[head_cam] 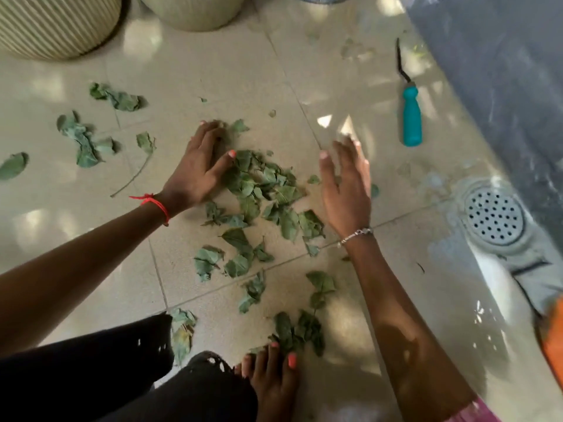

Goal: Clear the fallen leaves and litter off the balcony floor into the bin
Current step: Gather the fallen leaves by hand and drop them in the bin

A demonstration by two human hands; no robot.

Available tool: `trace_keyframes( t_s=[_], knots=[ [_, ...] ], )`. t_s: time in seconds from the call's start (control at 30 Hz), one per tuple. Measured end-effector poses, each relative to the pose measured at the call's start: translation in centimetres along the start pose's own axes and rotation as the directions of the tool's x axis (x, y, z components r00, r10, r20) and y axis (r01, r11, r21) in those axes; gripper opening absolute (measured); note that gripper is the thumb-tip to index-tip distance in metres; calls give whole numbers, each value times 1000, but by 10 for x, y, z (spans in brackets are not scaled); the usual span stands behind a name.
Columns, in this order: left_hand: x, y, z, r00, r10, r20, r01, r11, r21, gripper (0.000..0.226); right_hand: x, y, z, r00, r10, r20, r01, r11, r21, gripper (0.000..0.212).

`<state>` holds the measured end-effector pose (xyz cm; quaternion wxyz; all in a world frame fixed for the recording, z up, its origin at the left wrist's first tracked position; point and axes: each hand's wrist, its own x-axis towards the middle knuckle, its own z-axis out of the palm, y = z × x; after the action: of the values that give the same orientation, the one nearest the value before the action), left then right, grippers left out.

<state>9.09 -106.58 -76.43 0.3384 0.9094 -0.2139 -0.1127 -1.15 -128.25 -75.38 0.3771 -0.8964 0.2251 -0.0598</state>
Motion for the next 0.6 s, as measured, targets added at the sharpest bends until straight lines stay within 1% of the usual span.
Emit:
trace_keyframes(
  t_s=[0.03, 0.07, 0.1, 0.17, 0.23, 0.3, 0.33, 0.37, 0.43, 0.47, 0.5, 0.53, 0.57, 0.6],
  knots=[
    [-1, 5, 6, 999, 33, 36, -32, 999, -27, 65, -8, 12, -4, 997, 62, -52, -65, 997, -52, 63],
    [-3, 10, 12, 997, 57, 58, -54, 997, -60, 60, -13, 19, -4, 992, 68, -108, -81, 989, -120, 72],
    [-4, 14, 15, 995, 73, 68, -66, 993, -99, 58, -14, 24, 0, 991, 46, -125, -70, 979, -192, 77],
    [-8, 23, 25, 991, 91, 100, -70, 978, -196, 59, -18, 29, 11, 995, 30, -94, -57, 953, -299, 75],
    [-10, 29, 29, 991, 88, 99, -60, 965, -254, 58, -20, 17, 26, 998, -25, -61, 4, 948, -318, 67],
    [-11, 34, 30, 991, 97, 87, -73, 966, -248, 54, -23, 1, 40, 994, -103, -44, 88, 961, -262, 64],
    [-12, 33, 30, 991, 102, 84, -79, 966, -247, 52, -25, -8, 47, 991, -134, -13, 128, 971, -200, 62],
    [-14, 34, 30, 991, 109, 81, -85, 962, -260, 51, -26, -15, 52, 987, -162, 20, 163, 980, -110, 60],
    [-18, 32, 27, 991, 117, 71, -90, 947, -308, 48, -25, -24, 54, 979, -188, 73, 177, 973, 146, 56],
    [-20, 31, 25, 992, 112, 61, -85, 936, -341, 45, -26, -26, 53, 980, -187, 74, 162, 953, 256, 55],
    [-20, 31, 25, 993, 108, 57, -79, 924, -374, 43, -27, -24, 48, 982, -182, 52, 157, 937, 311, 57],
    [-24, 28, 22, 994, 91, 58, -61, 915, -398, 42, -32, -23, 45, 983, -180, 41, 159, 937, 312, 61],
    [-27, 27, 20, 995, 77, 65, -43, 909, -416, 42, -38, -18, 39, 982, -182, 46, 163, 946, 279, 69],
    [-29, 26, 19, 995, 69, 77, -29, 904, -427, 42, -44, -11, 31, 980, -181, 79, 160, 963, 218, 77]
  ],
)
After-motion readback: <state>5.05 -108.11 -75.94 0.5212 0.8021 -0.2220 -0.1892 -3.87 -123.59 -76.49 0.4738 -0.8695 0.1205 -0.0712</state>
